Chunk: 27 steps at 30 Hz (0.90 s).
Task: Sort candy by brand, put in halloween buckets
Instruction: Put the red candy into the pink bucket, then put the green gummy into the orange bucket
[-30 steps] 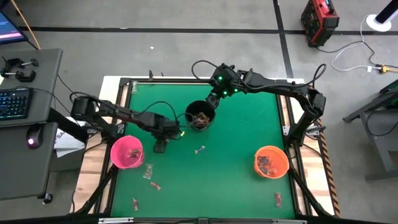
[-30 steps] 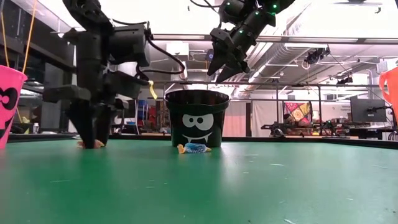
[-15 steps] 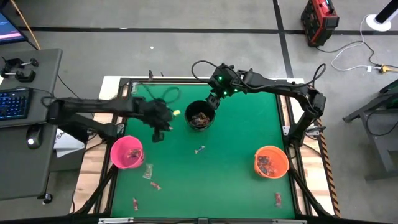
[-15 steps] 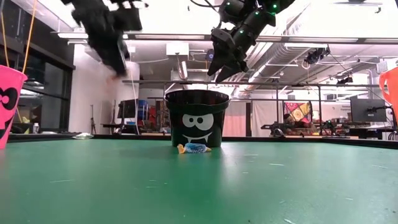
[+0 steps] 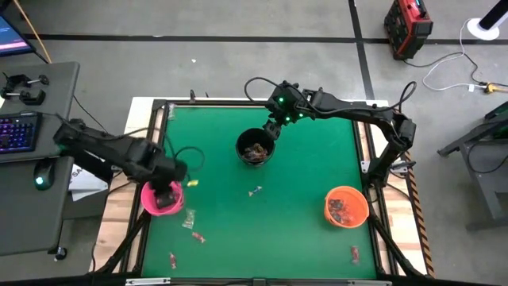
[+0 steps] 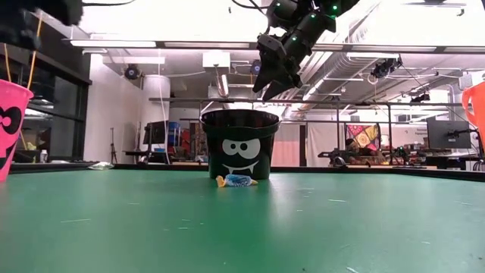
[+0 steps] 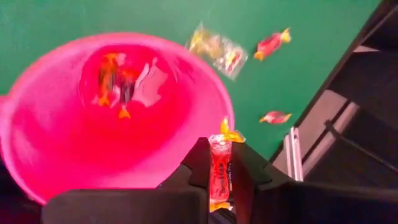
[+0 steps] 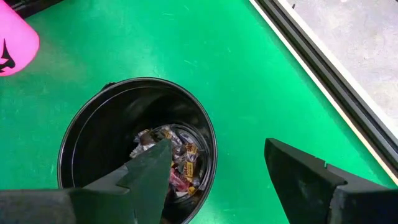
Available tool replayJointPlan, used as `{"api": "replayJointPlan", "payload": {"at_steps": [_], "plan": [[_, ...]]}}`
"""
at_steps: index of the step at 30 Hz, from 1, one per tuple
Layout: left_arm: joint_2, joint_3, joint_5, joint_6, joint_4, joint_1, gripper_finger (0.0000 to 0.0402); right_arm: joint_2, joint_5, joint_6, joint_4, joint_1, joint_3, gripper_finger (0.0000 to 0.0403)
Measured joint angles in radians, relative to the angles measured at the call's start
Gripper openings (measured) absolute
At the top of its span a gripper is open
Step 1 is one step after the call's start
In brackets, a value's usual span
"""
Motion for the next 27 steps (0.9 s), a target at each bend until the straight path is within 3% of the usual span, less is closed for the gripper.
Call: {"api": "replayJointPlan", "payload": {"at_steps": [7,12,18,23,27], "plan": [[0.000,-0.001,-0.143,-0.247,-0.002,-0.177,0.0068,0.000,0.000,0.000,0.000,0.000,0.000,0.0250],[0.000,-0.001,-0.250,-0.336,-0.048,-0.206,0.0128,0.000,0.000,0.000,0.000,0.000,0.000,0.0250],[0.000,0.010,-0.212,-0.388,-0.034,-0.181,0.0193,0.000,0.000,0.000,0.000,0.000,0.000,0.0250],[0.002,0.082,-0.258,-0.290,0.194,-0.131,0.0216,0.000,0.000,-0.001,0.000,0.000,0.000,0.0250],[0.081,0.142,-0.270,-0.046,0.361,-0.095,0.0211,0.000,0.000,-0.001,0.000,0.000,0.000,0.0250]]}}
